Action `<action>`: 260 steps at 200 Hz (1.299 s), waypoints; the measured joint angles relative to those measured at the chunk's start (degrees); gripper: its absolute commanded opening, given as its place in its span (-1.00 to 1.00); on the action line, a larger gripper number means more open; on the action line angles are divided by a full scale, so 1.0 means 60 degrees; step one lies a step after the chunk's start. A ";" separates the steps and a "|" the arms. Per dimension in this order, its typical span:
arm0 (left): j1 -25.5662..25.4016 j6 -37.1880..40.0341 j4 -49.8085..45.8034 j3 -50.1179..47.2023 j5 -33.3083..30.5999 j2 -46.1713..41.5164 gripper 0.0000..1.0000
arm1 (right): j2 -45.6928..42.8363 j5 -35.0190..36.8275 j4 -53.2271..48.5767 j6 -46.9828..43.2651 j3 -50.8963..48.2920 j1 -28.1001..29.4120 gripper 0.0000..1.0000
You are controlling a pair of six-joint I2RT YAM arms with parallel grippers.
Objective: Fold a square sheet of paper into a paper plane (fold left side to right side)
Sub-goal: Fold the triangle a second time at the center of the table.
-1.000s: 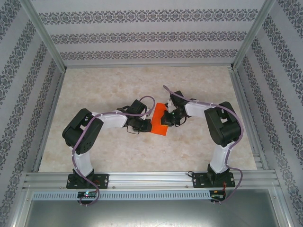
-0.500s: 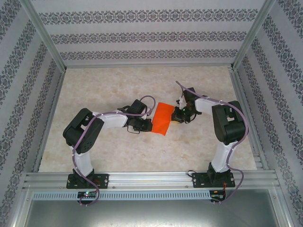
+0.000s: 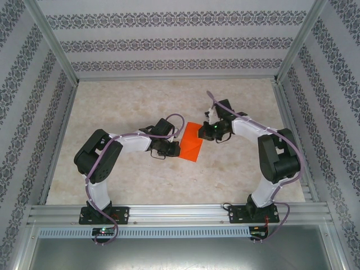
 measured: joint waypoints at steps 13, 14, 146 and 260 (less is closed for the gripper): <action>0.0000 0.0004 -0.0069 0.0022 -0.0033 -0.0004 -0.77 | 0.0346 -0.0160 0.0171 0.0200 -0.0004 0.0423 -1.00; 0.0000 0.0004 -0.0069 0.0025 -0.0033 -0.0004 -0.77 | 0.0364 -0.0164 0.0186 0.0204 -0.0004 0.0441 -1.00; -0.0007 0.0215 -0.1122 0.0940 0.0091 -0.0036 -0.87 | 0.1654 0.0066 -0.0040 0.0328 0.0335 0.0579 -1.00; -0.0015 0.0255 -0.1104 0.1876 0.1293 0.1322 -0.91 | 0.1654 0.0066 -0.0040 0.0328 0.0335 0.0583 -1.00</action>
